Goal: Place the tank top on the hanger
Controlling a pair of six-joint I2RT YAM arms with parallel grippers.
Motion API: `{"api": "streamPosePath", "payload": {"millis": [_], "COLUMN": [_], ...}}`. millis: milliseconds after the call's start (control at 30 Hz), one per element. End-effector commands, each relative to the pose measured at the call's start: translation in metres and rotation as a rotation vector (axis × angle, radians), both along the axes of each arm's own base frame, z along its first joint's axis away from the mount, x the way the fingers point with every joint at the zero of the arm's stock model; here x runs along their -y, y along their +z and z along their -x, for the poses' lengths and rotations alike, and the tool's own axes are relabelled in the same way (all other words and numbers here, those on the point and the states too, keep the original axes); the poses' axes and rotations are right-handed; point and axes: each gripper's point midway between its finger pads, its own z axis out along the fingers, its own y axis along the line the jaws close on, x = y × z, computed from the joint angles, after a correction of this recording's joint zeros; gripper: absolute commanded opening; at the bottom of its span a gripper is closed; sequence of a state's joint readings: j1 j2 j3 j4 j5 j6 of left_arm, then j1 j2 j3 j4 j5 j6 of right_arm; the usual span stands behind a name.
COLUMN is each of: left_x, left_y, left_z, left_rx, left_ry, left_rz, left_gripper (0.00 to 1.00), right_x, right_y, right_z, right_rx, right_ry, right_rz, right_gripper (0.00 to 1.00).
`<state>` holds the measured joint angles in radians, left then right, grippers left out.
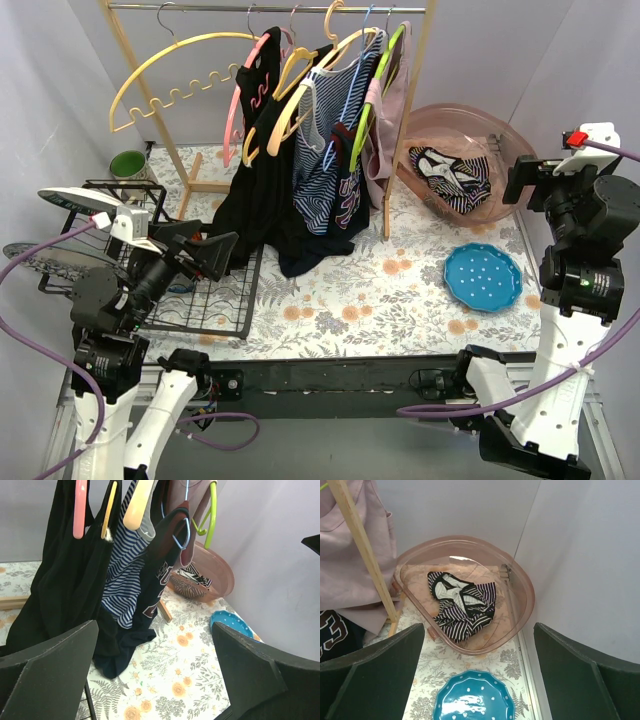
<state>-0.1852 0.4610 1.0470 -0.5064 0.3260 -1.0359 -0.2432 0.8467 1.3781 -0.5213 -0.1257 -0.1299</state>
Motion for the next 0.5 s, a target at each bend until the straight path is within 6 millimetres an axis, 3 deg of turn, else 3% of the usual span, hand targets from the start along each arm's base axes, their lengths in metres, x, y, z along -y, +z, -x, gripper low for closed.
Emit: {"api": "streamPosePath", "payload": {"millis": [0,233,467], "left_x": [-0.001,0.002,0.006], "left_y": [-0.008,-0.013,-0.022], "left_z": [-0.001,-0.006,-0.014], "left_rx": [-0.012,-0.02,-0.038], "left_ry": [0.004,-0.009,-0.023], "left_rz": [-0.017,-0.014,-0.006], "left_gripper": [0.98,0.98,0.98], "right_x": [0.004,0.008,-0.043], "right_y": [0.007,-0.012,-0.071], "right_z": [-0.004,-0.009,-0.012], "right_rx": [0.029,-0.04,-0.195], "right_ry": [-0.016,0.011,0.384], "right_rz": [0.0,0.121,0.183], "right_gripper": [0.98,0.99,0.98]}}
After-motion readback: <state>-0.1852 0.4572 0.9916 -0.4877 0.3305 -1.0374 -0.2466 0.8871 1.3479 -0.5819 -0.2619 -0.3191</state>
